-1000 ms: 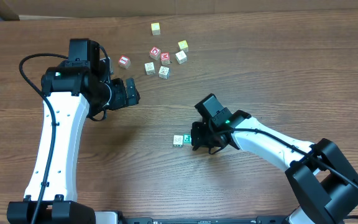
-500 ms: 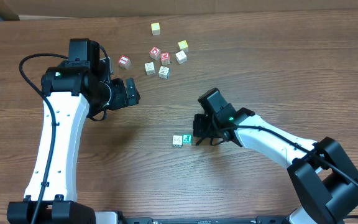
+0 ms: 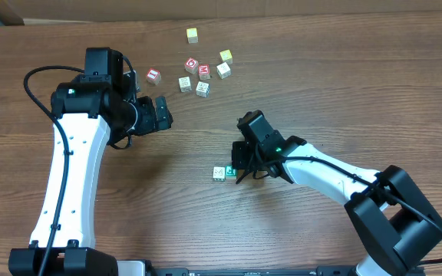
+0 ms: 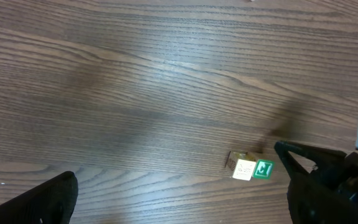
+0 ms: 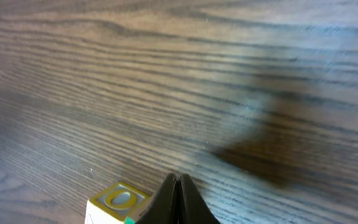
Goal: Flip 5 blocks
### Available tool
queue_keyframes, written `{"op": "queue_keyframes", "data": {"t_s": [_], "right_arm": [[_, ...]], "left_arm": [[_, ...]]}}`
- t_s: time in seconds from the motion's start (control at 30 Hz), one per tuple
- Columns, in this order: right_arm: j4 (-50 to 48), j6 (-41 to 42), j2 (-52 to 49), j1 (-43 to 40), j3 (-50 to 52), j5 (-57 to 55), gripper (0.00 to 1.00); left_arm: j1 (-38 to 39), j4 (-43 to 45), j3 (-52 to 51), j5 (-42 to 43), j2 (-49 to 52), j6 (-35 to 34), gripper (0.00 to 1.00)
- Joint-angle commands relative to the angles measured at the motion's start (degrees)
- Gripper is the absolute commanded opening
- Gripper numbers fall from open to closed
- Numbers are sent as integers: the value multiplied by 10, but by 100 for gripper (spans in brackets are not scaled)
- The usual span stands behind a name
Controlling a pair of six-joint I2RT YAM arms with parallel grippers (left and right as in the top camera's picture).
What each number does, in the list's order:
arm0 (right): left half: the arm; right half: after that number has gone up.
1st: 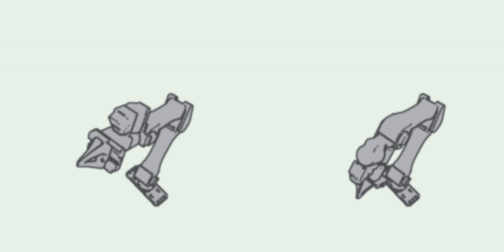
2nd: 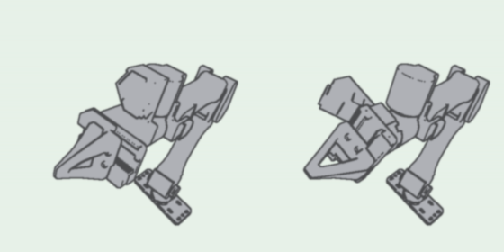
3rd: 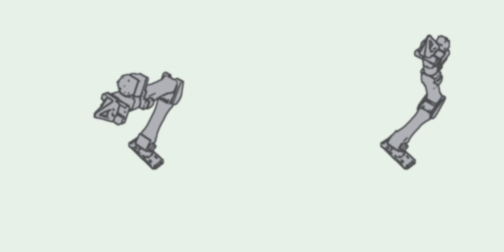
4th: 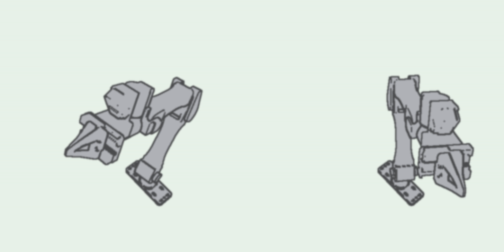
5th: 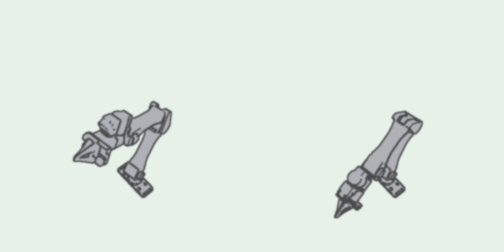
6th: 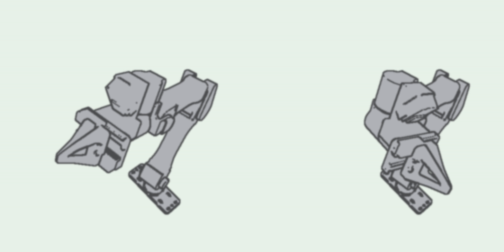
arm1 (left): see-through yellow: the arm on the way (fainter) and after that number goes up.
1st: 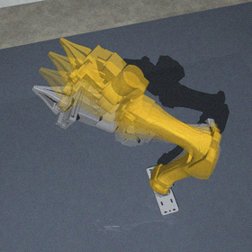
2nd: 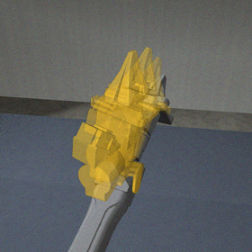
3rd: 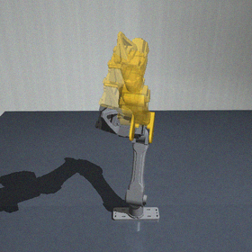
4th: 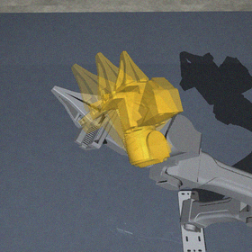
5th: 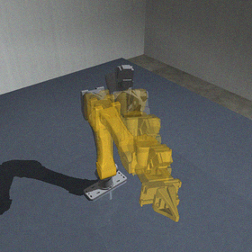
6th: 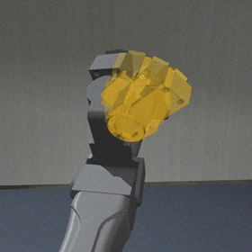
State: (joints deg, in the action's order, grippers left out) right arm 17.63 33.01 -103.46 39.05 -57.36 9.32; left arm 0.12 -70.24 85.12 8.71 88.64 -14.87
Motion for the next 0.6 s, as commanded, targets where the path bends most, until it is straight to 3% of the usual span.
{"op": "queue_keyframes", "data": {"t_s": [0.0, 0.57], "right_arm": [[1, -5, -1, 3, -11, 28, 4], [18, -31, -1, 3, -11, 59, 4]], "left_arm": [[-1, 2, 13, -2, 2, 1, 100], [-1, 2, 13, -2, 2, 1, 100]]}}
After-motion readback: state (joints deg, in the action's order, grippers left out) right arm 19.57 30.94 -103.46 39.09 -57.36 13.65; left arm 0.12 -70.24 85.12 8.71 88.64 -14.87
